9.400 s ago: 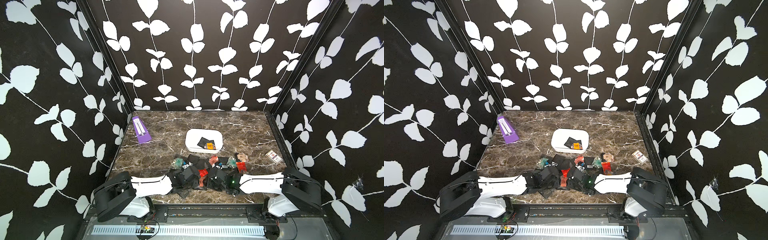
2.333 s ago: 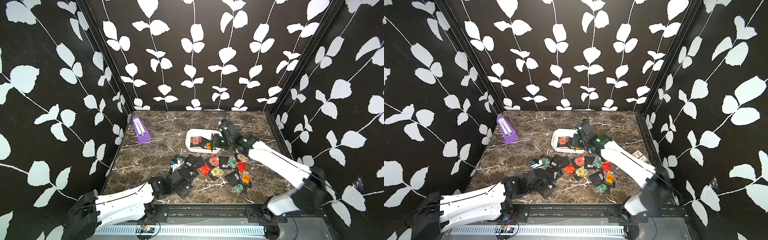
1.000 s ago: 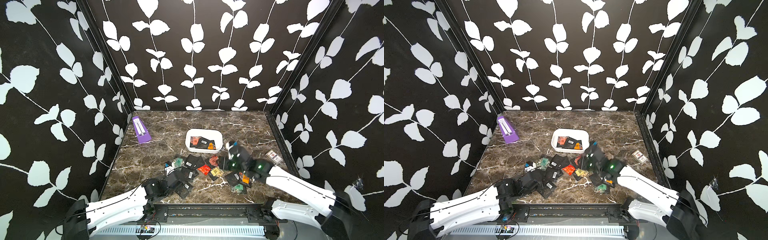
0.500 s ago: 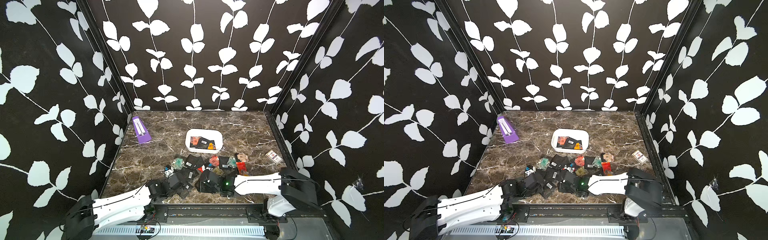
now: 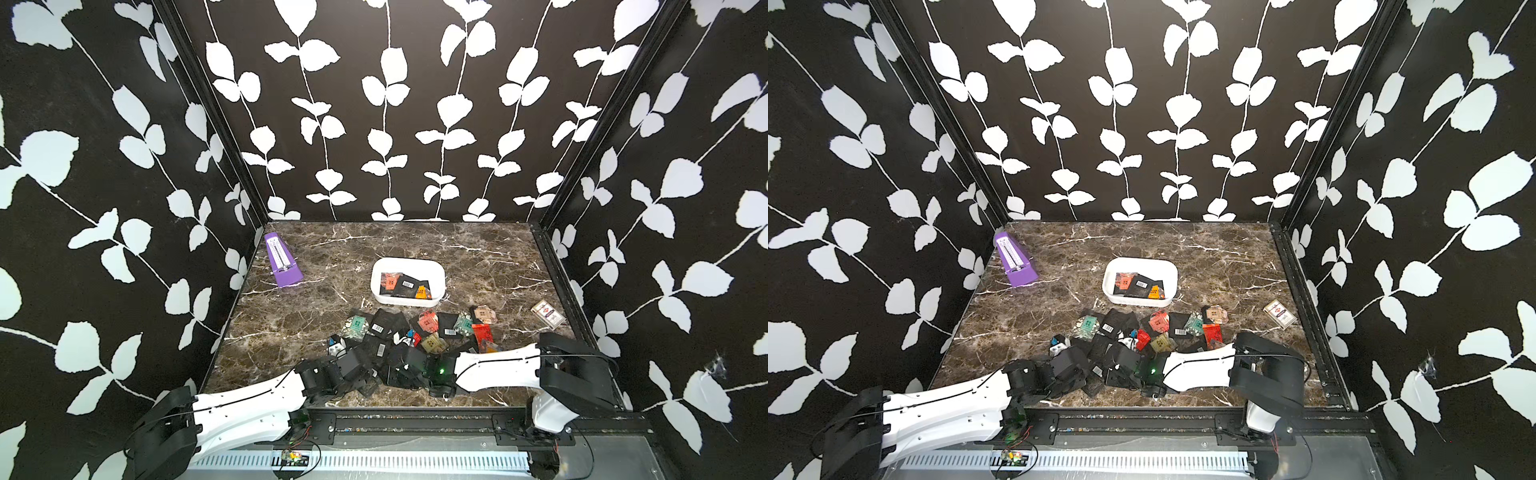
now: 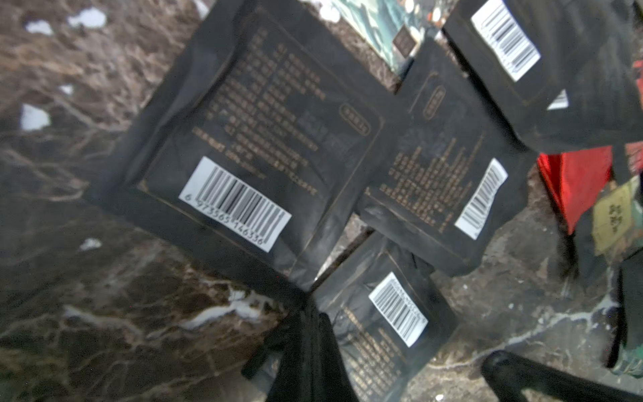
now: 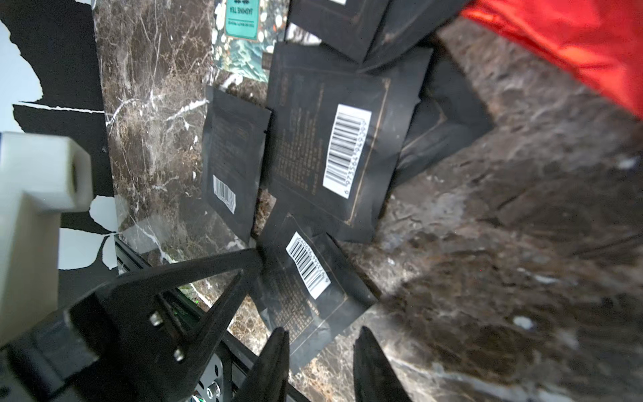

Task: Put the tea bags into the storage box
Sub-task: Pick up the tea bag from the center of the board.

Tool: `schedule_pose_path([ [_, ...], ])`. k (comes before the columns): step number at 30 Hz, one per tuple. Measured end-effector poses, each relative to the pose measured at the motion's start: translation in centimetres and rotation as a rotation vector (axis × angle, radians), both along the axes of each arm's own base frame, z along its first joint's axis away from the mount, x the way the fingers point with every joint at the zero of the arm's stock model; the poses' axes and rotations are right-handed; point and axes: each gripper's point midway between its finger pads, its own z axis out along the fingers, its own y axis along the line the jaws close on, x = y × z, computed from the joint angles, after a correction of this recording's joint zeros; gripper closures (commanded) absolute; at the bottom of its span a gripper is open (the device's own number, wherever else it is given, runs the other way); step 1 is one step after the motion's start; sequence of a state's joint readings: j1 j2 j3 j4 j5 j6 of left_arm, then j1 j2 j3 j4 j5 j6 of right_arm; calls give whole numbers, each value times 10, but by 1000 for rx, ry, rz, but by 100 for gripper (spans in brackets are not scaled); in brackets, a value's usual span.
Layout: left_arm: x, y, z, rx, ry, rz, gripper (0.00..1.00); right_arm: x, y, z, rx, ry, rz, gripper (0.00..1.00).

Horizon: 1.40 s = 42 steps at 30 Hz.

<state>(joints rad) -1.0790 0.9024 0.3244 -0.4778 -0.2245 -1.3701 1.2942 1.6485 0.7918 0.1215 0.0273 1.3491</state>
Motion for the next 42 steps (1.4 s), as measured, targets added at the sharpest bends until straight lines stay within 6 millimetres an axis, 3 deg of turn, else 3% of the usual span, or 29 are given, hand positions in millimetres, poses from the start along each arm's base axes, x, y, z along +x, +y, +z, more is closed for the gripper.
schedule_pose_path([
  [30,3,-11,-2,-42,4,7,100,6,-15,-20,-76,10,-87,62],
  [42,3,-14,-1,-50,6,2,100,9,-3,-21,-26,13,-104,66],
])
